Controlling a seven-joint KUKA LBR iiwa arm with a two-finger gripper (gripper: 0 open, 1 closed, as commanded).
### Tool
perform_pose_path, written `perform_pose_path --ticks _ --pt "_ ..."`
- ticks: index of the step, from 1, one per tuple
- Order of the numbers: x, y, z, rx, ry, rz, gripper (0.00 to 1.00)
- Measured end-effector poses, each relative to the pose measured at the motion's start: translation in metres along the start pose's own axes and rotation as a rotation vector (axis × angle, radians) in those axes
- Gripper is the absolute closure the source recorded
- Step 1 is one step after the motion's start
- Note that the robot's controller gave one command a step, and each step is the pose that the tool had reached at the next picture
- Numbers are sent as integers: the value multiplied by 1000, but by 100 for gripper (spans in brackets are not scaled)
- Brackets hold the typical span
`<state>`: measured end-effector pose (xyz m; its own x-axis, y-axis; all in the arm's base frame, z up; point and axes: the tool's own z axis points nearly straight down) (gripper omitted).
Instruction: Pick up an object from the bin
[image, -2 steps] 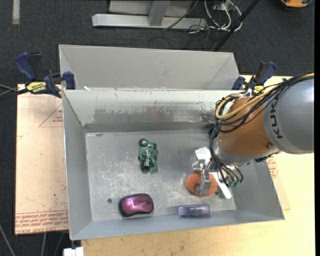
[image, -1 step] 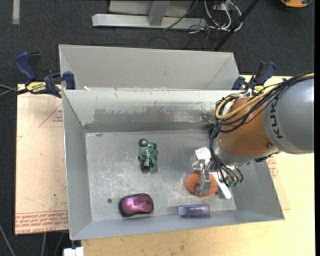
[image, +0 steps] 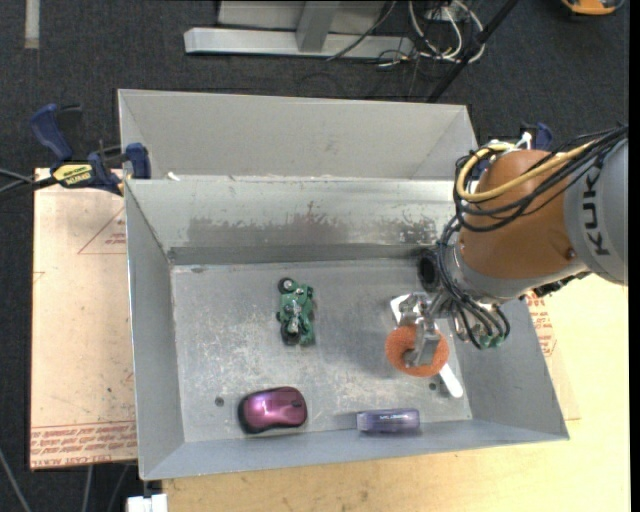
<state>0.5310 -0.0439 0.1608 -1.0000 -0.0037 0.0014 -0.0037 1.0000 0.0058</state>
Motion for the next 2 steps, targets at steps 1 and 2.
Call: perform_pose_path --ticks 1,2 --pt "0 0 0 0 0 0 100" --pt "-7 7 -140 0 -6 -22 100"
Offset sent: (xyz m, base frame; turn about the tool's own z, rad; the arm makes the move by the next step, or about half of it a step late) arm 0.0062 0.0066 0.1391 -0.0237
